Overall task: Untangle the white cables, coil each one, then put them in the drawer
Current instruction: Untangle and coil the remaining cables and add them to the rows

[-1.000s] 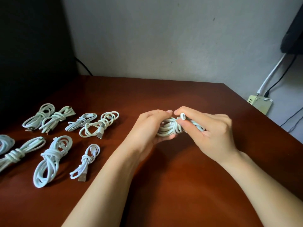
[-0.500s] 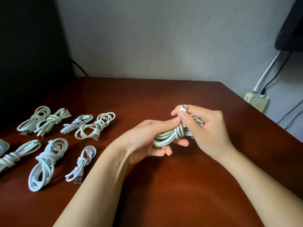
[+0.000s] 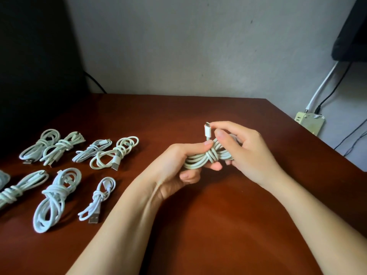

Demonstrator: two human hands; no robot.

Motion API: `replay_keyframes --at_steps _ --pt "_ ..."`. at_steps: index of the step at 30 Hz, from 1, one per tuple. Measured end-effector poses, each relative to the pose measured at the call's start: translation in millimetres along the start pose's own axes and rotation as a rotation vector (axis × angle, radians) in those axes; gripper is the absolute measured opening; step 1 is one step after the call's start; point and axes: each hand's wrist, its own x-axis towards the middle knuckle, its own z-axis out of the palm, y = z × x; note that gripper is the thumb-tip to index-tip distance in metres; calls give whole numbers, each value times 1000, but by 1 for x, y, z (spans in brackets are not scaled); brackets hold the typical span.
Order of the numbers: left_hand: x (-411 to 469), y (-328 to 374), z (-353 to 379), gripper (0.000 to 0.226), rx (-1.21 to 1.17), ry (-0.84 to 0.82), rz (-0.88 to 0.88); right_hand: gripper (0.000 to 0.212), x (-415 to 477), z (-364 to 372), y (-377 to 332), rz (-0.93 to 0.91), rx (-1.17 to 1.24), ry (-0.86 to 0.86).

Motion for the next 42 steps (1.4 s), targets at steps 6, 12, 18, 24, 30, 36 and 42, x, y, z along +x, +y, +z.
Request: replay_keyframes --at_steps 6,12,18,24,30,36,42 --pt "4 -1 -12 25 -339 -53 -79 38 2 -9 1 84 107 -182" --pt "4 -3 -10 24 -296 -123 -130 48 2 -9 4 125 225 -307" --pt "4 -2 -10 25 -302 -162 -141 49 1 -5 7 125 360 -306" --pt "5 -2 -10 21 -305 -141 -149 42 2 -4 5 73 210 -213" --pt "5 -2 -12 18 -245 -85 -117 36 2 -9 7 36 27 -97" --pt "6 -3 -10 20 -155 -8 -60 29 2 -14 11 -22 -109 30" --pt "4 -3 -8 16 -111 66 -40 29 3 -12 15 14 -48 72"
